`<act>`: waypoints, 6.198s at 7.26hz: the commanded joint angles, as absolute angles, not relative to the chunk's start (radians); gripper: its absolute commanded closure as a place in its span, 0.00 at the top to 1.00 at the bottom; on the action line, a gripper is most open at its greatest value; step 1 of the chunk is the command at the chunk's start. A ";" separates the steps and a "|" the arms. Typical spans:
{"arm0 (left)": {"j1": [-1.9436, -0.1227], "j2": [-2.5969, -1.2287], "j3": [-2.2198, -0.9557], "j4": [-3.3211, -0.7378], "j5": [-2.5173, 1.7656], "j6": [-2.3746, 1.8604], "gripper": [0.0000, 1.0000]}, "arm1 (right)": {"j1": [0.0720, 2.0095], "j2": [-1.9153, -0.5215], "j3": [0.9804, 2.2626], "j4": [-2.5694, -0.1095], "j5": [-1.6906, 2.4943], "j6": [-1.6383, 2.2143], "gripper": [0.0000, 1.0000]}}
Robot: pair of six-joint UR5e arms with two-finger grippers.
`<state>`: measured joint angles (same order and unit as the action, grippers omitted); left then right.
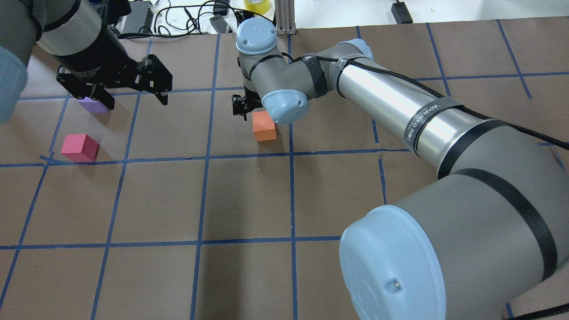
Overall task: Arrange blocks in a line
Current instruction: 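Carry the orange cube toward the table center and lower it, then open the right gripper and raise it away from the orange cube, then reach the left gripper across to the orange cube, then close the left gripper on the orange cube and lift it, then carry the orange cube between the purple and pink cubes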
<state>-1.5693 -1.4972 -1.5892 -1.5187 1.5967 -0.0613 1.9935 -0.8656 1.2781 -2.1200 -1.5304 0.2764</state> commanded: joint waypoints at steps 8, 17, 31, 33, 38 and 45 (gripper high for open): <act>-1.569 -1.497 -1.589 -1.519 1.597 -0.061 1.00 | 1.692 -1.288 1.293 -1.559 -1.647 -0.281 1.00; -1.580 -1.747 -1.589 -1.184 1.519 -0.072 1.00 | 1.623 -1.414 1.465 -1.580 -1.634 0.084 1.00; -1.821 -2.180 -1.555 -0.893 1.637 -0.400 0.74 | 1.621 -1.577 1.632 -1.663 -1.572 -0.130 1.00; -1.821 -2.184 -1.548 -0.893 1.629 -0.423 0.33 | 1.621 -1.585 1.618 -1.661 -1.569 -0.137 1.00; -1.664 -2.114 -1.535 -0.956 1.648 -0.174 0.00 | 1.618 -1.617 1.623 -1.643 -1.569 -0.103 1.00; -1.255 -2.141 -1.462 -1.072 1.566 0.332 0.00 | 1.618 -1.634 1.624 -1.566 -1.578 -0.032 1.00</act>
<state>-1.3023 -2.1370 -1.4809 -1.0185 1.5570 0.2484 1.6181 -1.6332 1.6243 -1.5687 -1.5777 -0.0412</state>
